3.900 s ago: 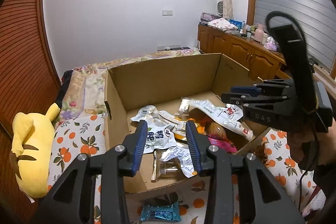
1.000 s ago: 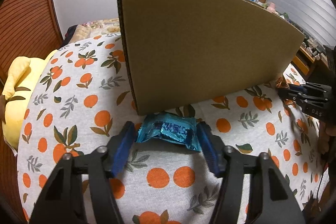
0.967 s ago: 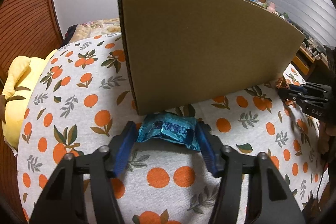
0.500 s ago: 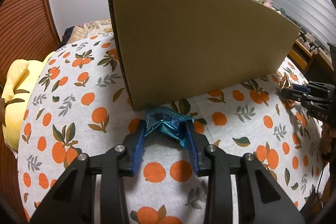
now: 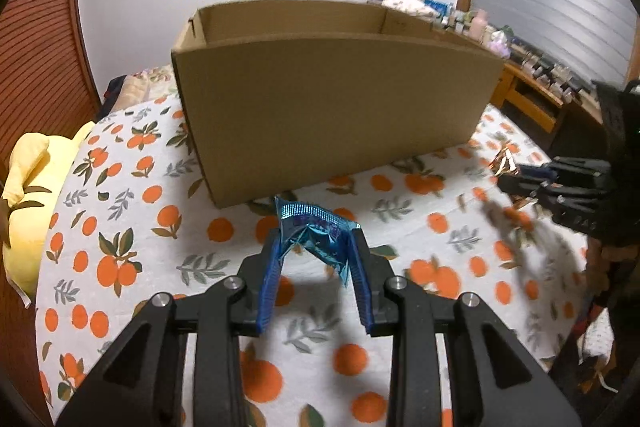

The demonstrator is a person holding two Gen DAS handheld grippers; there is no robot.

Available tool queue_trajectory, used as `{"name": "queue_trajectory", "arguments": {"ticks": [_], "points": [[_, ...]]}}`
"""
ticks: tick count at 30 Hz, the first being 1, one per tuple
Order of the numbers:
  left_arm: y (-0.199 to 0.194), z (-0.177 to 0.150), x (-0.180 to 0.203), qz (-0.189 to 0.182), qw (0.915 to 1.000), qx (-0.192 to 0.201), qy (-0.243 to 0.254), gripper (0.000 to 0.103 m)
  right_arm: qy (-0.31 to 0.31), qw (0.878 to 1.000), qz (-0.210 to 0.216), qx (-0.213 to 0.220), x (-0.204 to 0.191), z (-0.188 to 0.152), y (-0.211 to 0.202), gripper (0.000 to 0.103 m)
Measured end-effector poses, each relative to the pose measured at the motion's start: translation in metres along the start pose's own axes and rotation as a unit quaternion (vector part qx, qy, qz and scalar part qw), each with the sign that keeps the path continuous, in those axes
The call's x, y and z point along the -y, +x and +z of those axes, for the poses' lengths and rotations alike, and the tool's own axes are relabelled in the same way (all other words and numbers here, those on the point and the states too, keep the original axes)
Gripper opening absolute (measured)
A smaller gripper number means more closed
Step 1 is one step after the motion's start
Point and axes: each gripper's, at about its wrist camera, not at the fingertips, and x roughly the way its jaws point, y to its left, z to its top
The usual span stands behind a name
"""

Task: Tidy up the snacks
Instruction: 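Lift the copper candy and teal pack and carry them over the box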

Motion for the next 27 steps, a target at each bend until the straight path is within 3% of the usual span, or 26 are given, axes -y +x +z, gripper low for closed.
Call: {"name": "queue_trajectory", "arguments": {"ticks": [27], "points": [[-0.058,0.026,0.040,-0.020,0.9973,0.063,0.032,0.031,0.011,0.997,-0.009,0.070,0.007,0.003,-0.077,0.019]]}}
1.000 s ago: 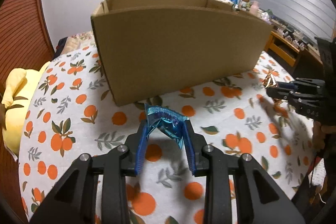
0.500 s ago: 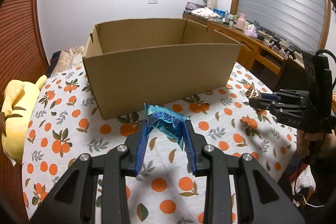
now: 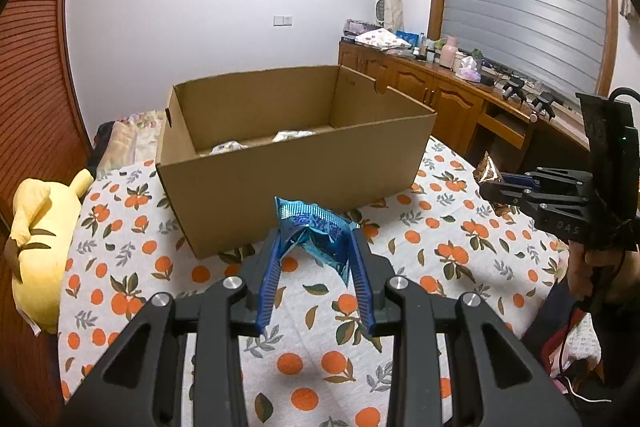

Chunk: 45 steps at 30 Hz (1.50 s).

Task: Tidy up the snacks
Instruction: 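Lift the copper candy and teal pack and carry them over the box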

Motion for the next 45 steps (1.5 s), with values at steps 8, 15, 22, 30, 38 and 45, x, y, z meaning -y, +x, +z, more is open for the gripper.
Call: {"name": "queue_trajectory", "arguments": {"ticks": [8,15,22,30,38,45], "points": [[-0.010,0.013,0.000,0.002,0.9998,0.018,0.004,0.031,-0.001,1.000,0.003,0.020,-0.003,0.009,-0.014,0.019],[-0.009,0.031,-0.001,0.011,0.9994,0.030,0.016,0.031,-0.007,0.999,0.005,0.032,-0.004,0.021,-0.017,0.019],[-0.010,0.054,-0.001,0.014,0.9982,0.049,0.032,0.032,-0.013,0.999,0.006,0.036,-0.001,0.037,-0.006,0.019],[0.000,0.078,-0.018,0.027,0.9973,0.067,0.017,0.032,-0.012,0.999,0.008,0.040,0.002,0.063,0.013,0.019],[0.020,0.091,-0.041,0.046,0.9970,0.062,-0.006,0.032,-0.024,0.999,0.009,0.045,-0.003,0.094,0.032,0.019],[0.048,0.095,-0.057,0.059,0.9969,0.042,-0.028,0.033,-0.014,0.999,0.014,0.041,0.001,0.119,0.052,0.019]]}}
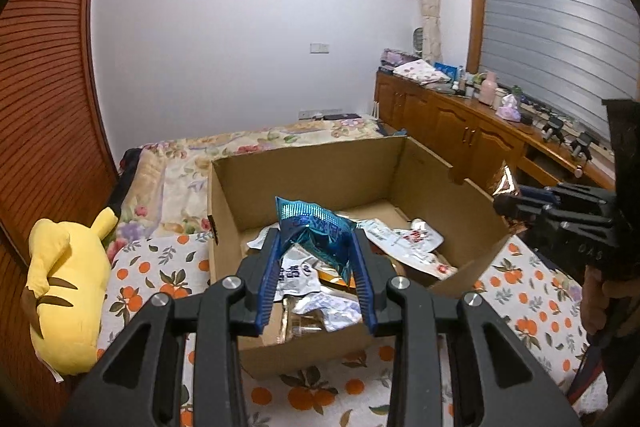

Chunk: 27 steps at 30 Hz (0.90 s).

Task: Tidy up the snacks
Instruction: 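Lift the copper candy and teal pack and carry them over the box, then open both tools to drop the candy and teal pack into the box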

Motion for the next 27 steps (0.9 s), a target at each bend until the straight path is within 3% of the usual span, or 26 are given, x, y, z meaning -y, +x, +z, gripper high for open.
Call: {"name": "queue_trajectory", "arguments": {"ticks": [13,27], "points": [[0.044,-0.003,-0.014,0.030,0.9989,-0.033,-0.017,0.034,0.021,0.999,-0.011,-0.023,0.002,0.014,0.046,0.019],[0.055,-0.007,-0.016,0.045,0.9980,-0.043,-0.016,0.041,0.026,0.998,-0.014,-0.055,-0.002,0.003,0.081,0.023]]}}
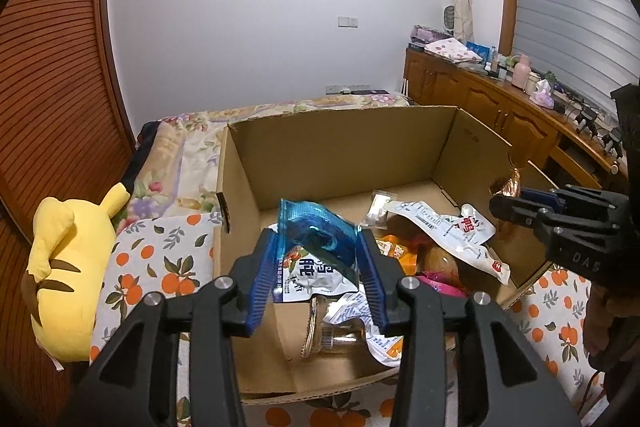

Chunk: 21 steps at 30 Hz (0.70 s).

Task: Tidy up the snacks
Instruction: 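Open both tools to drop the candy and teal pack into the box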

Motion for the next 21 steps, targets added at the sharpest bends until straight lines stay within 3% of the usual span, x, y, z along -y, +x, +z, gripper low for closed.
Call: {"name": "queue_trajectory", "arguments": {"ticks": [5,8,10,12,19,21], "points": [[-0.003,0.000,0.002,-0.003,1.0000,0.005,0.004,0.045,-0.003,1.000,0.000,-0.002,-0.001,-0.002,0.000,0.026],[-0.007,0.000,0.004,0.001,0.9999,0.014,0.005,0.056,-0.004,1.000,-0.003,0.002,-0.002,-0.004,-0.002,0.031],[-0.012,0.000,0.007,0.007,0.9997,0.022,0.007,0.058,-0.005,1.000,-0.006,0.008,-0.002,-0.005,-0.005,0.038],[-0.016,-0.001,0.010,0.009,0.9995,0.028,0.011,0.070,-0.005,1.000,-0.008,0.015,-0.003,-0.007,-0.009,0.046],[-0.032,-0.003,0.014,0.026,0.9979,0.057,0.016,0.088,0.001,0.999,-0.030,0.039,-0.002,-0.012,-0.018,0.073],[-0.034,-0.004,0.015,0.027,0.9979,0.058,0.013,0.098,0.006,0.998,-0.037,0.046,-0.001,-0.012,-0.021,0.079]]}}
